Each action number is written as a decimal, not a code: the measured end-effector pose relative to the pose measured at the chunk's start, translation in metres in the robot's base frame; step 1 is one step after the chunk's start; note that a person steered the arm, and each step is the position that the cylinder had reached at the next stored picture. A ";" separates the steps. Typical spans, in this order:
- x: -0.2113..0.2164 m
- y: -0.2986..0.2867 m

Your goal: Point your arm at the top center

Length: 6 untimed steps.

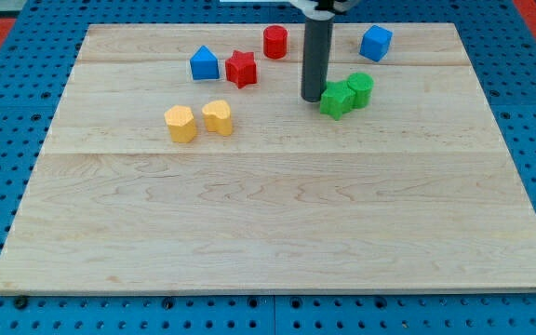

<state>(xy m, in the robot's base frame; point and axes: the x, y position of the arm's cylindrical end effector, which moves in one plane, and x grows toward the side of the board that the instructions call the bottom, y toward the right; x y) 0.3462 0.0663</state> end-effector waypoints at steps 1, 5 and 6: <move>-0.021 -0.009; -0.145 -0.035; -0.107 -0.068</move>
